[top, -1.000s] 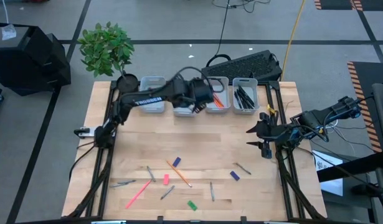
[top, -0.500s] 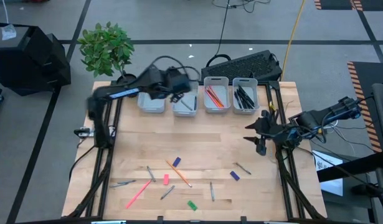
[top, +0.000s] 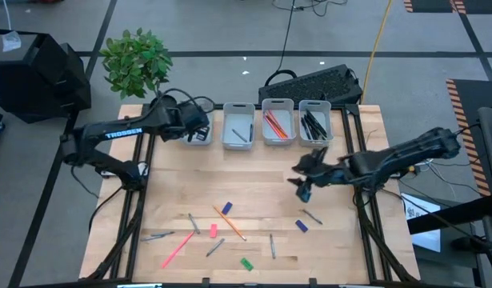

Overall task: Sort crayons/erasers/pens/pencils in bins
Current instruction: Put the red eraser into the top left gray bin

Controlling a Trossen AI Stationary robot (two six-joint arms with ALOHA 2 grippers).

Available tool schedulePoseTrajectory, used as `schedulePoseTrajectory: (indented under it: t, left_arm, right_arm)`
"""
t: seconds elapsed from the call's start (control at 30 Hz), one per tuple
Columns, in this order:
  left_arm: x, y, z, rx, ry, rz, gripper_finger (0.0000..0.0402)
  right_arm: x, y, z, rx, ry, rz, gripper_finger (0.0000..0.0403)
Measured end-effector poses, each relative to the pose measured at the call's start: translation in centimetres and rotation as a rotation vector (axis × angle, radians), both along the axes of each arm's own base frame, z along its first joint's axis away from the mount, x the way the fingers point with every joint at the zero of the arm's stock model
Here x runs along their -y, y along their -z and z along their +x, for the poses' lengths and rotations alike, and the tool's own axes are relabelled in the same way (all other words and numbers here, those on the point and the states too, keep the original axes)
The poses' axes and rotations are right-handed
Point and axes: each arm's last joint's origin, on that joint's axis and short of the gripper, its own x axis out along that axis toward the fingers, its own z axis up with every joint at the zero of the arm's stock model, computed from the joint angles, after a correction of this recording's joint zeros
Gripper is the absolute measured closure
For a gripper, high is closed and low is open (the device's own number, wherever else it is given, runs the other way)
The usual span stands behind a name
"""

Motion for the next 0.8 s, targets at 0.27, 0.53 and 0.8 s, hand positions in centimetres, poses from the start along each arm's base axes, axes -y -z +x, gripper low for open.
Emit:
schedulePoseTrajectory:
  t: [0.27, 0.53, 0.8]
  left_arm:
    - [-2.5, 4.7, 0.1, 0.079, -0.115, -0.076, 0.0339]
    - [-5.7, 8.4, 0.1, -0.027, -0.135, -0.156, 0.0339]
    - [-7.5, 10.7, 0.5, -0.037, -0.142, -0.183, 0.0332]
  right_arm:
    - [-1.1, 1.7, 3.8, 0.081, -0.038, 0.074, 0.0188]
    - [-2.4, 2.8, 4.2, 0.035, -0.079, 0.198, 0.0188]
    - [-5.2, 4.5, 3.5, -0.070, -0.073, 0.273, 0.0188]
